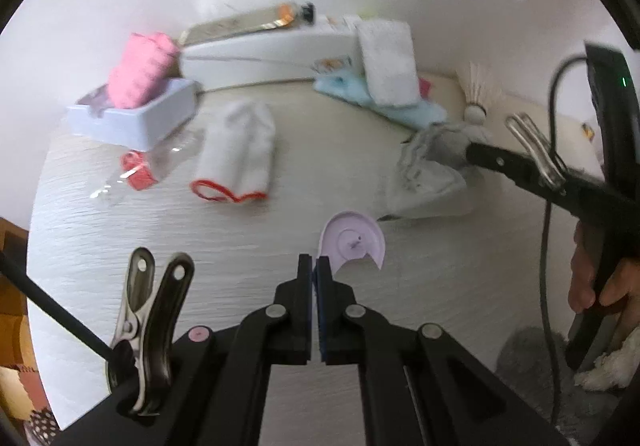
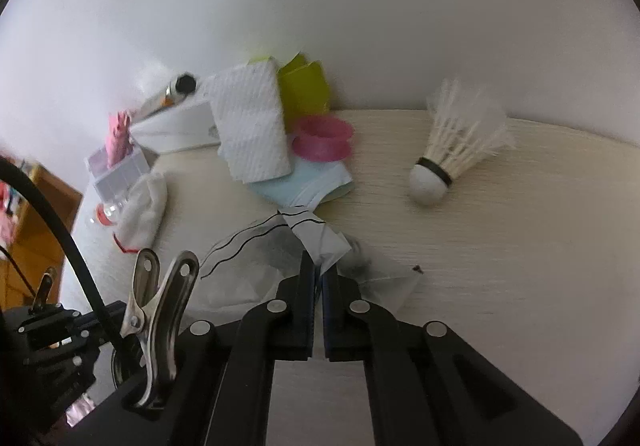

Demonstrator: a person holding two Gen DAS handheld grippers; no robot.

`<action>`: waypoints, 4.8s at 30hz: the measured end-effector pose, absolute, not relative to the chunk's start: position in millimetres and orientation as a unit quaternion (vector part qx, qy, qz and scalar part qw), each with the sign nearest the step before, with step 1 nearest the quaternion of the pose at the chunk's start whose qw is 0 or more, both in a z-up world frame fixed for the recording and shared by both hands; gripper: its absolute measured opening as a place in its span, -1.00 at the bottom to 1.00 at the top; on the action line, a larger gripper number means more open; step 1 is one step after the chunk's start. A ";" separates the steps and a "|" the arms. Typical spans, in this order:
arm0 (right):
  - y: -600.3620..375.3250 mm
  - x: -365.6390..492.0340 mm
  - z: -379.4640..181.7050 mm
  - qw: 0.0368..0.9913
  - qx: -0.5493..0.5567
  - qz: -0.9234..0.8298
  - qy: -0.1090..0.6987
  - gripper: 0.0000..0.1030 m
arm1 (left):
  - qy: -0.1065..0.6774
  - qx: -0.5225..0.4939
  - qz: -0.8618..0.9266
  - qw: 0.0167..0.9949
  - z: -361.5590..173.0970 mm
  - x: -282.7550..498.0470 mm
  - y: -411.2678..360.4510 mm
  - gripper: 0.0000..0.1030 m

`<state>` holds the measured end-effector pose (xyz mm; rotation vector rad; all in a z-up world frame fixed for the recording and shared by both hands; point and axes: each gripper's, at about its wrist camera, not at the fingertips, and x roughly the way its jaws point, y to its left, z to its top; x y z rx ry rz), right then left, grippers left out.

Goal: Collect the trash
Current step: 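Lift the white bag with the right gripper and carry it toward the red bucket, then lower the held white bag over the red bucket with the right gripper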

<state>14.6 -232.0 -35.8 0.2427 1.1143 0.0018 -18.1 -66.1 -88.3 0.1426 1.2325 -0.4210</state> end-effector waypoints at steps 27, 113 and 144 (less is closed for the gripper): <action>-160.0 8.7 35.8 0.863 0.078 0.111 0.486 -0.94 | 0.517 -0.020 -0.136 0.845 -14.8 -22.7 3.3 -0.97; 242.6 129.7 41.8 0.770 -0.052 0.364 0.522 -0.94 | 0.514 -0.194 0.111 0.828 -24.1 15.3 384.9 -0.97; 351.2 167.6 -45.5 0.738 -0.095 0.341 0.575 -0.94 | 0.564 -0.235 0.120 0.782 -129.9 50.2 461.3 -0.97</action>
